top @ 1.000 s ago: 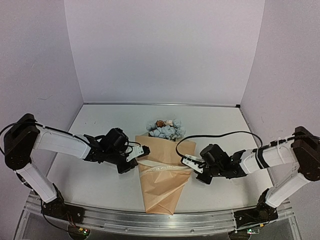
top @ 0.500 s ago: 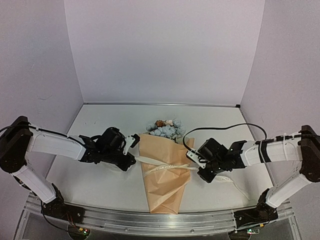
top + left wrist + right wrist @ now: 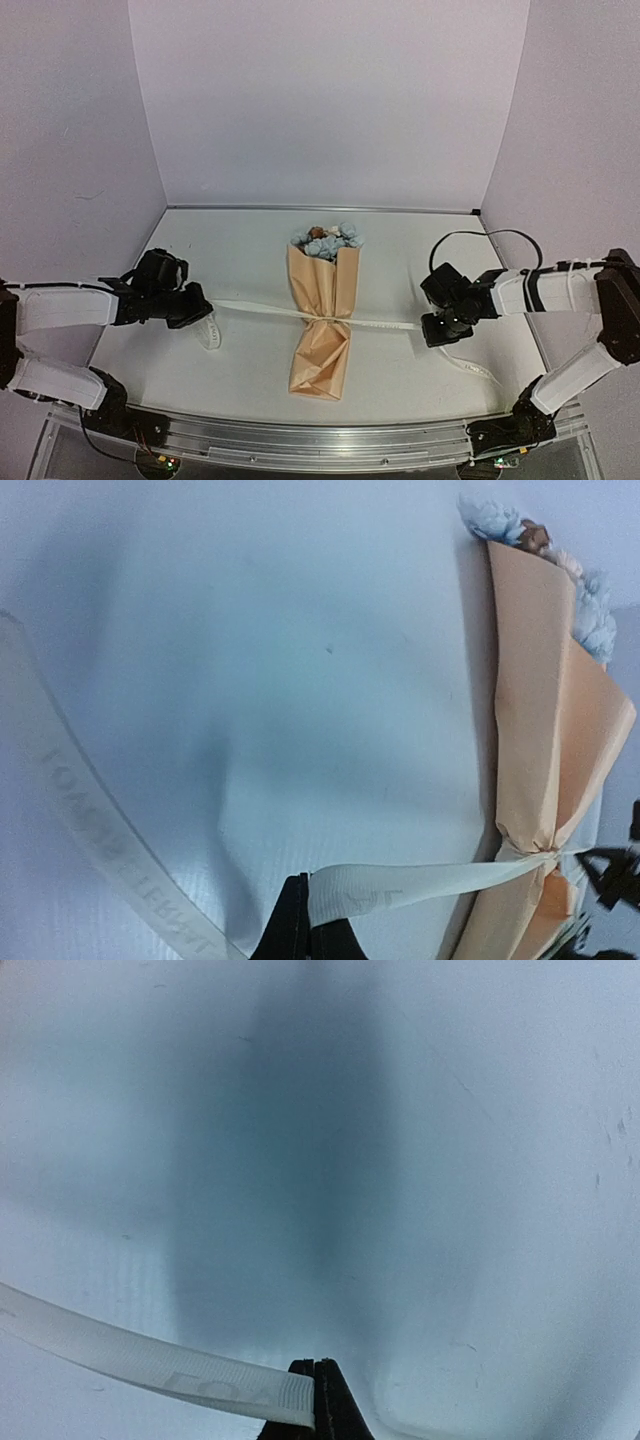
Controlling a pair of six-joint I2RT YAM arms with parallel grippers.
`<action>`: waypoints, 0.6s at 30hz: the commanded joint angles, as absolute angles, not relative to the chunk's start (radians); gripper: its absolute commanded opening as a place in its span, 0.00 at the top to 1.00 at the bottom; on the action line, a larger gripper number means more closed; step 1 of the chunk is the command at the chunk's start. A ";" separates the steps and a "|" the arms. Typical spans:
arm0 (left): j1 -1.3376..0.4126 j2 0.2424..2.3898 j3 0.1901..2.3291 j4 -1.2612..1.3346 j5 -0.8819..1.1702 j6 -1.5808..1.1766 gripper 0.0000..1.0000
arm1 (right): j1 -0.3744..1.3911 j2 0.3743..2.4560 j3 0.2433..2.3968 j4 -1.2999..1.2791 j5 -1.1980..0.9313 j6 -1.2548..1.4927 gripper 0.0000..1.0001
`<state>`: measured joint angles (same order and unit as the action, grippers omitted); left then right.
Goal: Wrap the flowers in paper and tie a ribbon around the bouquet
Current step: Tie the ribbon around the folded bouquet.
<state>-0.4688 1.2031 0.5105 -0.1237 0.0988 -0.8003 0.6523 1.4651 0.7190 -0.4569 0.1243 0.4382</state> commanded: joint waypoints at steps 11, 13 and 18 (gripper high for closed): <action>-0.107 1.168 0.479 -0.294 0.085 -0.901 1.00 | 0.436 1.074 0.382 -0.491 0.184 0.708 1.00; -0.098 1.168 0.472 -0.299 0.075 -0.888 1.00 | 0.434 1.039 0.370 -0.521 0.184 0.700 1.00; -0.096 1.121 0.479 -0.326 0.034 -0.813 1.00 | 0.436 0.940 0.355 -0.638 0.190 0.652 1.00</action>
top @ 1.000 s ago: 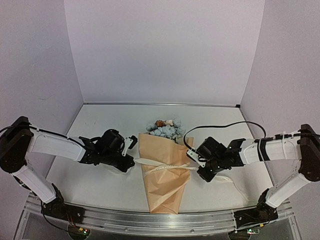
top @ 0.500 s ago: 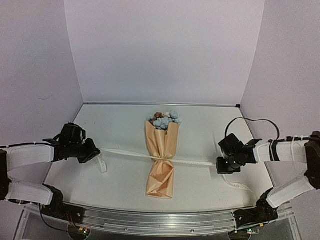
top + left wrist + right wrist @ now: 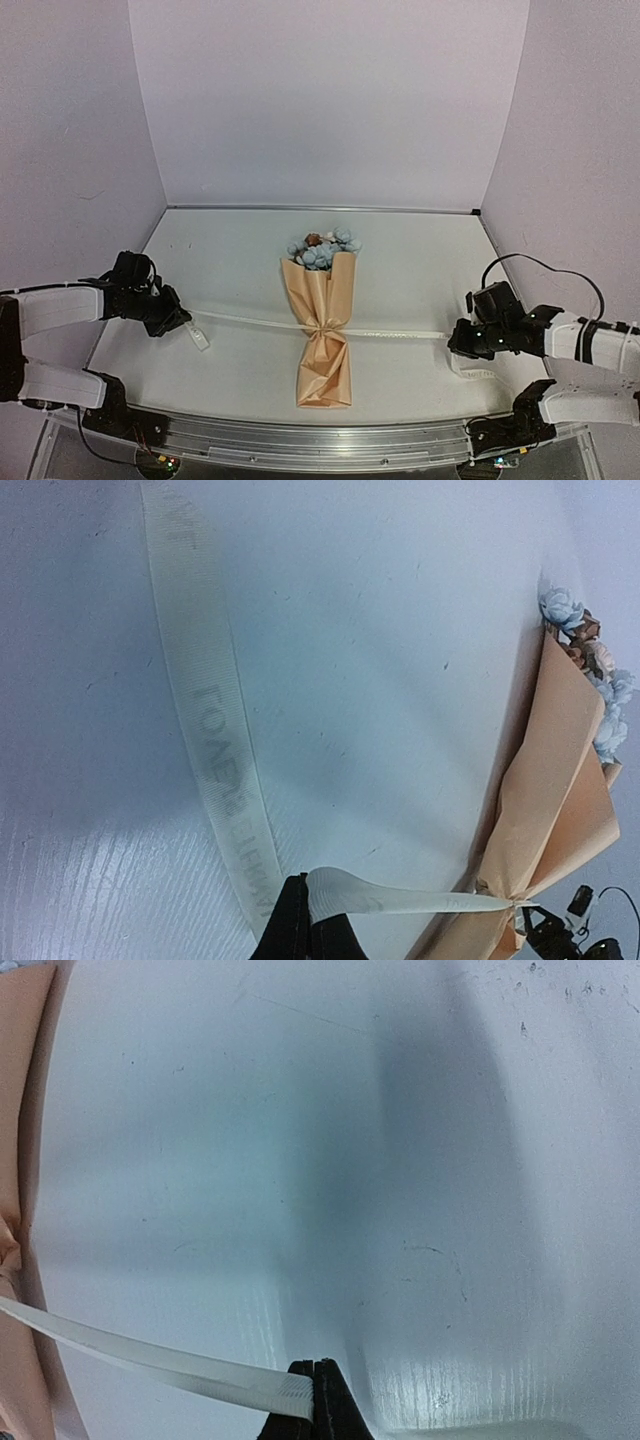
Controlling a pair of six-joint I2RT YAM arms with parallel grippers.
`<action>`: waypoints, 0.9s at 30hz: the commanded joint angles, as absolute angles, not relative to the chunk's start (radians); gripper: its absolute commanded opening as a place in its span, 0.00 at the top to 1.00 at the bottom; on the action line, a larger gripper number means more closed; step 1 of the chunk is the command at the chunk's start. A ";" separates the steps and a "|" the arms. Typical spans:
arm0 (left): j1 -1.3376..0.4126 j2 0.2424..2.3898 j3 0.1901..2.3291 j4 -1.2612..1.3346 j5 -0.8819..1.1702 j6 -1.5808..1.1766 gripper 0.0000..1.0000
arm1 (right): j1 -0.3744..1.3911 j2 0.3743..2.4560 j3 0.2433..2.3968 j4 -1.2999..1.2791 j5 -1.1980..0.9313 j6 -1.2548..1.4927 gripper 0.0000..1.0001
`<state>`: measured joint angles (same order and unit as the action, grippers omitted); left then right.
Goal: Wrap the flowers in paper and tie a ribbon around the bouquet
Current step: Tie the ribbon around the folded bouquet.
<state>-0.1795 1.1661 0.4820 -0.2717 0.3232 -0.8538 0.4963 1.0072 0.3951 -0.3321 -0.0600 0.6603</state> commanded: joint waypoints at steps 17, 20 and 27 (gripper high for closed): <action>-0.305 1.125 0.541 -0.361 -0.012 -0.672 0.72 | 0.510 0.915 0.411 -0.840 0.039 0.499 0.86; -0.318 1.069 0.585 -0.359 -0.016 -0.630 0.45 | 0.516 0.926 0.462 -0.833 -0.033 0.451 0.62; -0.394 1.052 0.671 -0.238 0.186 -0.427 0.39 | 0.526 0.928 0.552 -0.782 -0.117 0.350 0.13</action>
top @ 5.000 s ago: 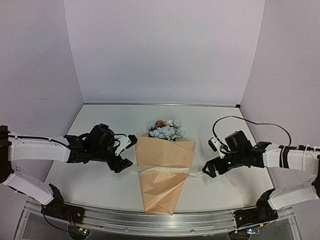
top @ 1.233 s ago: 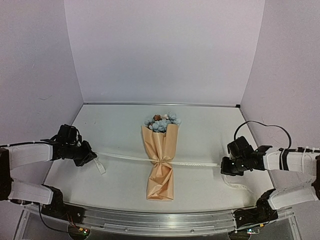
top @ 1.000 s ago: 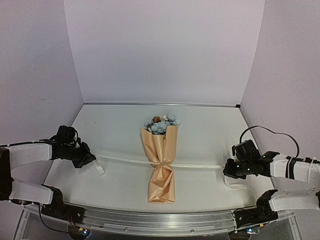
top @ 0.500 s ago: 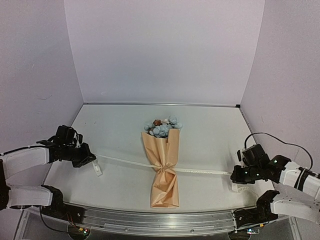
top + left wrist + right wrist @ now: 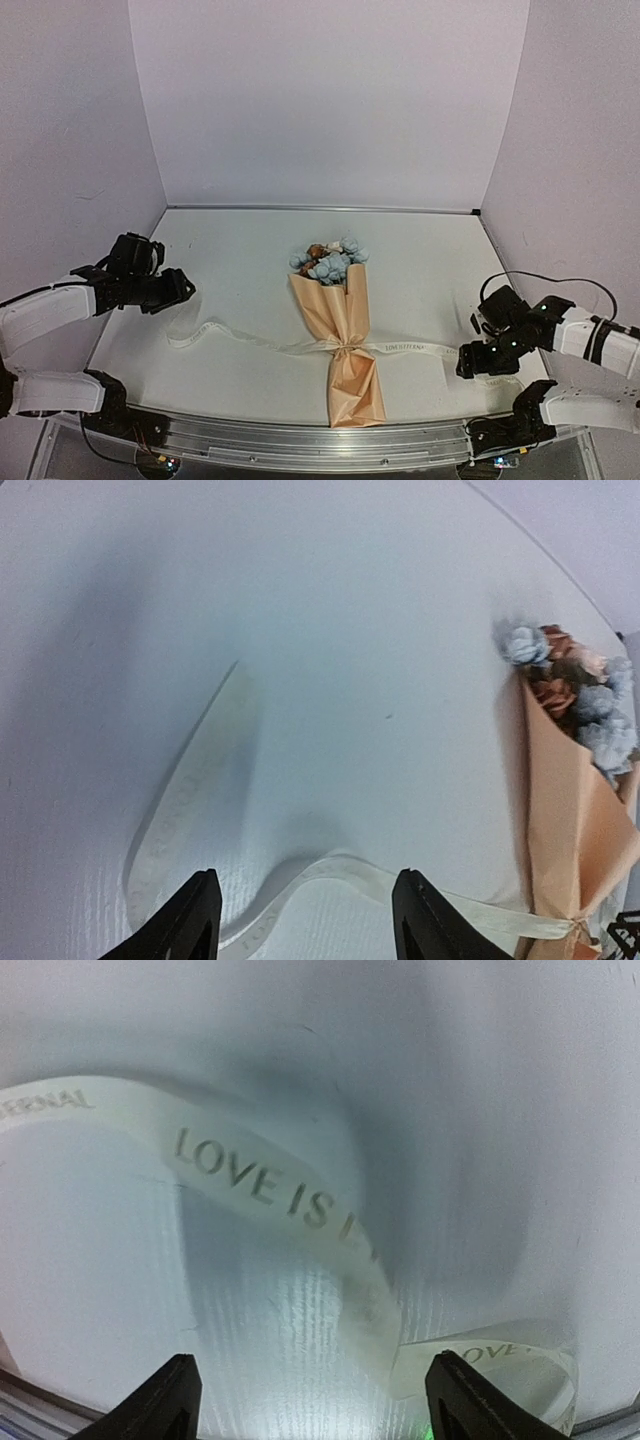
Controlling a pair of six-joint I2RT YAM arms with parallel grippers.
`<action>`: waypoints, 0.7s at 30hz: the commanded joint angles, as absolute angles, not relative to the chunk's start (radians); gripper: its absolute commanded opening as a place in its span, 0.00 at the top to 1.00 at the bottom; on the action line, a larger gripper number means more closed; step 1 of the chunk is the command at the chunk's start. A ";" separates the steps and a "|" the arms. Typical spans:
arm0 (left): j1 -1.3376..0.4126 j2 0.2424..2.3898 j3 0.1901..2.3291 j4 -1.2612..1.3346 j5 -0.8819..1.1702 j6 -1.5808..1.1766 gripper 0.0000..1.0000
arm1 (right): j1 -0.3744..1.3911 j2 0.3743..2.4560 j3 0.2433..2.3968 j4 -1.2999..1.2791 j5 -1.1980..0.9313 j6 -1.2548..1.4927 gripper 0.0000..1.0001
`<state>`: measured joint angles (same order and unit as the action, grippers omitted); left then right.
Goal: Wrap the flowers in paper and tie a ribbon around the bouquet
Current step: Tie the ribbon around the folded bouquet, then cross the half-tied ribbon over the folded bouquet.
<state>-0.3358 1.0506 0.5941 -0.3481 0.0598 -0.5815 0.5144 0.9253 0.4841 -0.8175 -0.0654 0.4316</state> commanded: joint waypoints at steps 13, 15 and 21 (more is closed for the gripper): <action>-0.798 1.331 0.800 -0.104 0.150 -0.139 0.40 | 0.745 1.170 0.780 -0.803 0.099 0.262 0.11; -0.843 1.361 0.800 -0.103 0.143 -0.085 0.39 | 0.791 1.202 0.798 -0.796 0.142 0.284 0.13; -0.889 1.435 0.801 -0.068 0.112 -0.040 0.41 | 0.901 1.366 0.818 -0.650 0.170 0.362 0.27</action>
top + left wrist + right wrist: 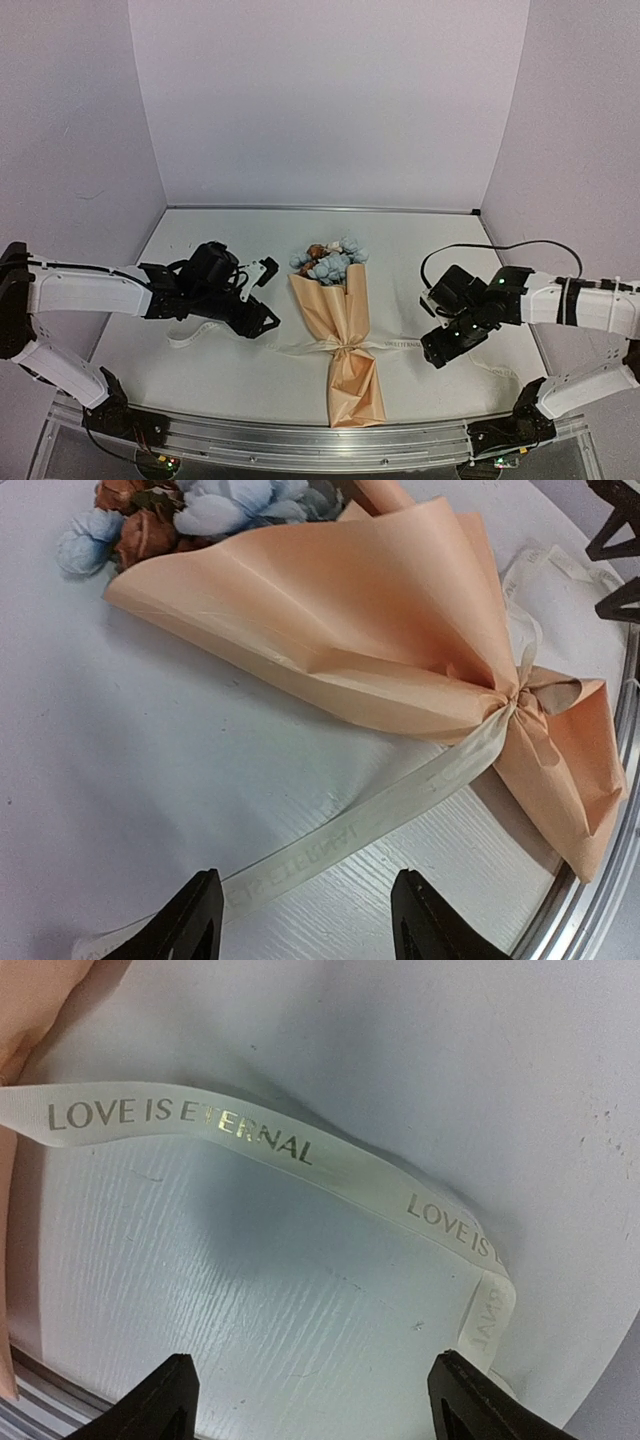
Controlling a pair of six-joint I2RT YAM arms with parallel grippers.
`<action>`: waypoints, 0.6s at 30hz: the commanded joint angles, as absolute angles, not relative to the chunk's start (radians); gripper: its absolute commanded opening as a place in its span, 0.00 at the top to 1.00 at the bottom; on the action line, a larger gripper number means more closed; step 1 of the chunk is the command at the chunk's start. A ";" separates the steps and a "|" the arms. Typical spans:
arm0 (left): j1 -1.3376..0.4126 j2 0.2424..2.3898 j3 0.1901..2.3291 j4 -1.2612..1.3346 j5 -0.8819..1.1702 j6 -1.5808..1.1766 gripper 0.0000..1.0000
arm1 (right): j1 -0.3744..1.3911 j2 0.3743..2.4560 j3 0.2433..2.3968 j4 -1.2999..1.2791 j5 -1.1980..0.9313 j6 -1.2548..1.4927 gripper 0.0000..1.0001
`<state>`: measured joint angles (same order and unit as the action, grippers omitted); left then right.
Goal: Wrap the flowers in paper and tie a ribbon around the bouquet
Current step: Cross the half-tied ribbon over the folded bouquet.
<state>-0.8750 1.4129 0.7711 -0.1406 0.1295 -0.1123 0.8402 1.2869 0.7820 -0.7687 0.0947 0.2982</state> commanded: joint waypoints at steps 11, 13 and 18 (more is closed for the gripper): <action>-0.965 1.530 0.748 0.065 0.104 0.189 0.41 | 1.128 1.554 0.857 -0.406 0.328 0.424 0.28; -0.973 1.548 0.744 0.065 0.113 0.212 0.41 | 1.131 1.550 0.853 -0.401 0.338 0.431 0.26; -0.986 1.585 0.724 0.114 0.154 0.249 0.39 | 1.131 1.482 0.819 -0.404 0.356 0.392 0.19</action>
<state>-0.9769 1.5619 0.7376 0.0313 0.1279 0.1809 1.1309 1.5482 0.8263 -0.4360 0.2900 0.4036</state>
